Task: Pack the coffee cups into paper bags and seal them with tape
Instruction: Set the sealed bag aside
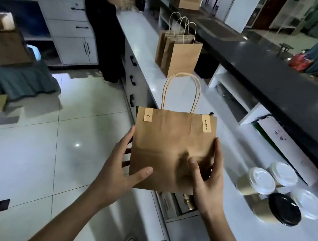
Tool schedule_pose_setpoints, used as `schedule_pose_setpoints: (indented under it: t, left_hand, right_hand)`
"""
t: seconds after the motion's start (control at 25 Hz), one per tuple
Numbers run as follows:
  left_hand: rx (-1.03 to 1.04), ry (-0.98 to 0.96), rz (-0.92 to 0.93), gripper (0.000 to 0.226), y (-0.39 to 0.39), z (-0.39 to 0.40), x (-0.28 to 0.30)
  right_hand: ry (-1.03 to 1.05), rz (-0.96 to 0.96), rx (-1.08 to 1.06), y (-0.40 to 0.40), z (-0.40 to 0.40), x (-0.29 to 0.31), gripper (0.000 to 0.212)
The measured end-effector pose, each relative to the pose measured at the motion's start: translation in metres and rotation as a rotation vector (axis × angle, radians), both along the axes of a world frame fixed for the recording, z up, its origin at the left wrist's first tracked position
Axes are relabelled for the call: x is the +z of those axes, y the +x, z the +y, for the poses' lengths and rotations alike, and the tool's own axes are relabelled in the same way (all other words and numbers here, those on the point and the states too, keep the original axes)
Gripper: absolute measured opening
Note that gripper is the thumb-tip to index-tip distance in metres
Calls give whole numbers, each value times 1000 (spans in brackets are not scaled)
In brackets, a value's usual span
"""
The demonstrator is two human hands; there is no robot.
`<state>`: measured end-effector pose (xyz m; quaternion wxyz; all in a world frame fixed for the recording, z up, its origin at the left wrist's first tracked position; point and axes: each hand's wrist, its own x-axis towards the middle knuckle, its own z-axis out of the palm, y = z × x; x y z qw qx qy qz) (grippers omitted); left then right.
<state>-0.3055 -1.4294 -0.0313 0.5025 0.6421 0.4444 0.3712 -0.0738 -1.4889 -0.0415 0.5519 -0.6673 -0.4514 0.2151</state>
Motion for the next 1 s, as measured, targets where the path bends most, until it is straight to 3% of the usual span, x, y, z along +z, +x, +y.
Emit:
schedule_pose_setpoints:
  t: [0.44,1.0]
  left_hand:
    - [176,-48,42,105,-41,93,-14]
    - [295,-93,78,101,-40,299,-11]
  right_hand:
    - [-33,26,189,-33,145,-15,84]
    - [-114,82,300,-33,378,-22,82]
